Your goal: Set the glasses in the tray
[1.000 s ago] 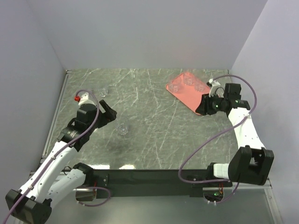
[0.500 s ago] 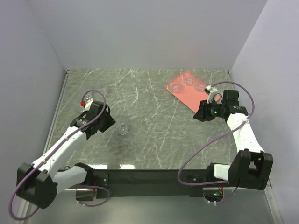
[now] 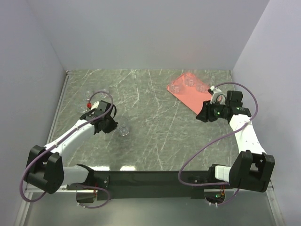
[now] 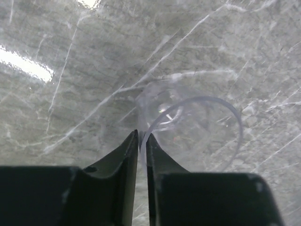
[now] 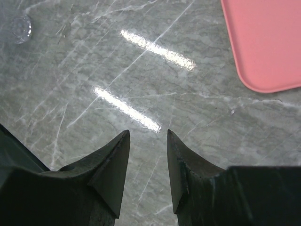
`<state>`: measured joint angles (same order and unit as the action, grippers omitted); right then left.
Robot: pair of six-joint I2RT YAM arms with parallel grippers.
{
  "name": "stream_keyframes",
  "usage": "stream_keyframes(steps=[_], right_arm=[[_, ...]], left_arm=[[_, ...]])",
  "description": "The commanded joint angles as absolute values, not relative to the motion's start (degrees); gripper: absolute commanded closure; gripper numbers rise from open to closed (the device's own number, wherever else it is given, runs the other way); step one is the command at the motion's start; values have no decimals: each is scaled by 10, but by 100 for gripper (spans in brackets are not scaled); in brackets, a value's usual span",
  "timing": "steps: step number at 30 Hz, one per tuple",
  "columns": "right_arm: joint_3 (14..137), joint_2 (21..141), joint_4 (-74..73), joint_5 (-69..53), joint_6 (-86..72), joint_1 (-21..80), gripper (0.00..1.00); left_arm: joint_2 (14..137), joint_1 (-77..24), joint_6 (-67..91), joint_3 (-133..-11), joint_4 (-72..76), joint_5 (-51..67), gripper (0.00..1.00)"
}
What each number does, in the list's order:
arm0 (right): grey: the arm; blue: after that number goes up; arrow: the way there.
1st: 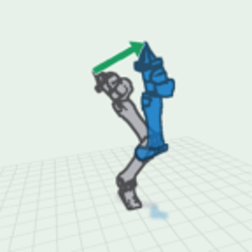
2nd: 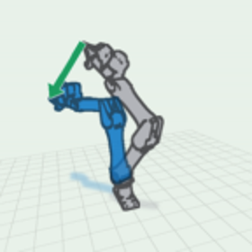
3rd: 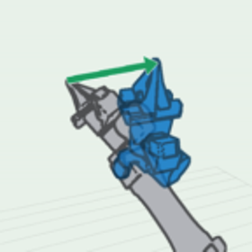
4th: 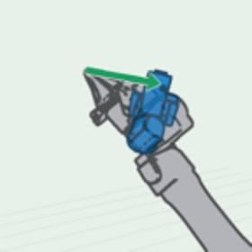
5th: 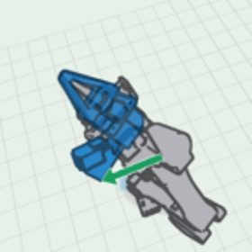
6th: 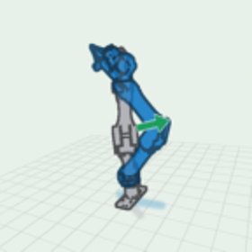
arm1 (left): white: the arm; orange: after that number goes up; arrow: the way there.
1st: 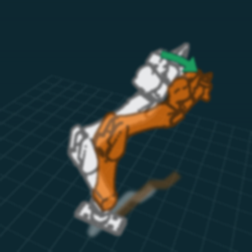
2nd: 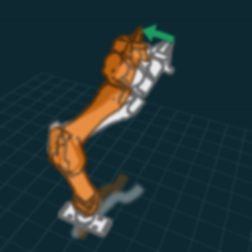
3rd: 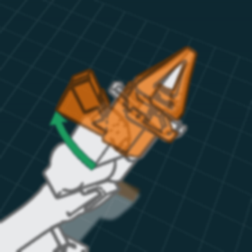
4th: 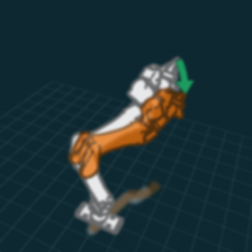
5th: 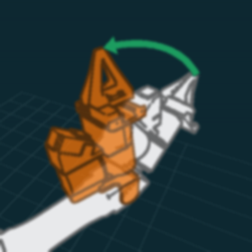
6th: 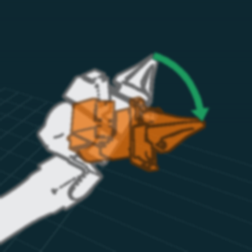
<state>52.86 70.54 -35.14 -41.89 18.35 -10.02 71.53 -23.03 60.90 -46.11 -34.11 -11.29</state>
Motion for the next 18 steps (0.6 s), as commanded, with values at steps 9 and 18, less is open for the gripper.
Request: stream_keyframes(steps=[9,18], right_arm=[[526,684,-342,-448,198,-112,55],[550,699,-382,-469,229,-54,54]], left_arm=[[719,-268,566,-502,-305,-119,100],[750,-340,522,-526,-199,-26,100]])
